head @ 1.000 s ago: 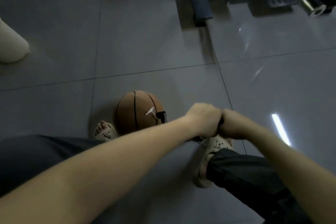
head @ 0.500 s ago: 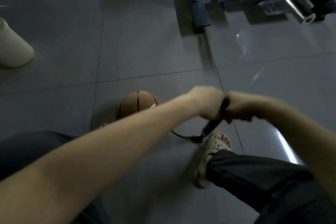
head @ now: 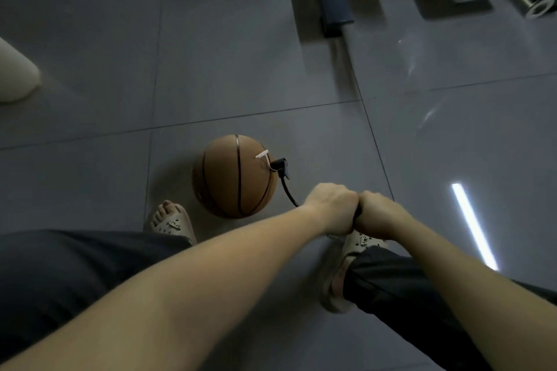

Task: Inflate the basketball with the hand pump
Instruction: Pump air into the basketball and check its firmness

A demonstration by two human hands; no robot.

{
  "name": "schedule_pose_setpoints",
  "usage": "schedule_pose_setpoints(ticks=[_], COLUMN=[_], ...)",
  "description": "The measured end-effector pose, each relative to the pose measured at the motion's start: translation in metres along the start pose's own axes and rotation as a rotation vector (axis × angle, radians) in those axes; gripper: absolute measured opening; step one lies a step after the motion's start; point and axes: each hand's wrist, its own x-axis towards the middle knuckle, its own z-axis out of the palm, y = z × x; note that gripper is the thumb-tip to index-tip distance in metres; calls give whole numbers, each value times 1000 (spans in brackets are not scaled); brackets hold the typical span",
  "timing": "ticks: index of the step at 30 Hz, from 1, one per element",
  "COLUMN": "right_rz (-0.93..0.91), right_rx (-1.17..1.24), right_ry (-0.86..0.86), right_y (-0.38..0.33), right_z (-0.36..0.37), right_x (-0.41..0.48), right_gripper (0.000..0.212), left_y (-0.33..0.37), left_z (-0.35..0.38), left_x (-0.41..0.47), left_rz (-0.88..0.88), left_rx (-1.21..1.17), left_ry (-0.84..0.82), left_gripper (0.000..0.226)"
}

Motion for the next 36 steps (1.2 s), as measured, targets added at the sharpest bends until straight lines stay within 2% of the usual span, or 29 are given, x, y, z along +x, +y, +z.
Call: schedule_pose_setpoints(ticks=[4,6,10,12,16,19,23,30,36], right_rz=[4,-31,-81,-96,-79,-62,-15,-13,-28], right_rx=[-50,-25,112,137,59,16,-27,-3,152], right_ry=[-24,-71,-79,-43,-41,9,22,-69,-105], right_y=[-10,-15,-23,-22,-19,-8,-1,-11,-20], right_z=[-3,-27,-117,-136,-81,-28,4,-15,-126], right_x=[-14,-31,-81,-96,-71,-31,-5,-18,-83], right_gripper=[16,15,6,2,10,15,15,15,5], left_y=[3,3,7,13,14,6,-1,1,12], left_z=[-9,-30,-119,-143,-89,-32,5,-20,-131], left_x=[-10,-17,-39,-41,-27,-14,-3,-10,-34], left_rz=[-8,-10,42,63,21,15,-9,-6,61], left_rx=[34,29,-77,-84,-58,-20,-15,9,-48], left_ry=[-70,-77,39,86,45,41,12,-95,65], left_gripper=[11,14,21,19,22,7,6,12,22])
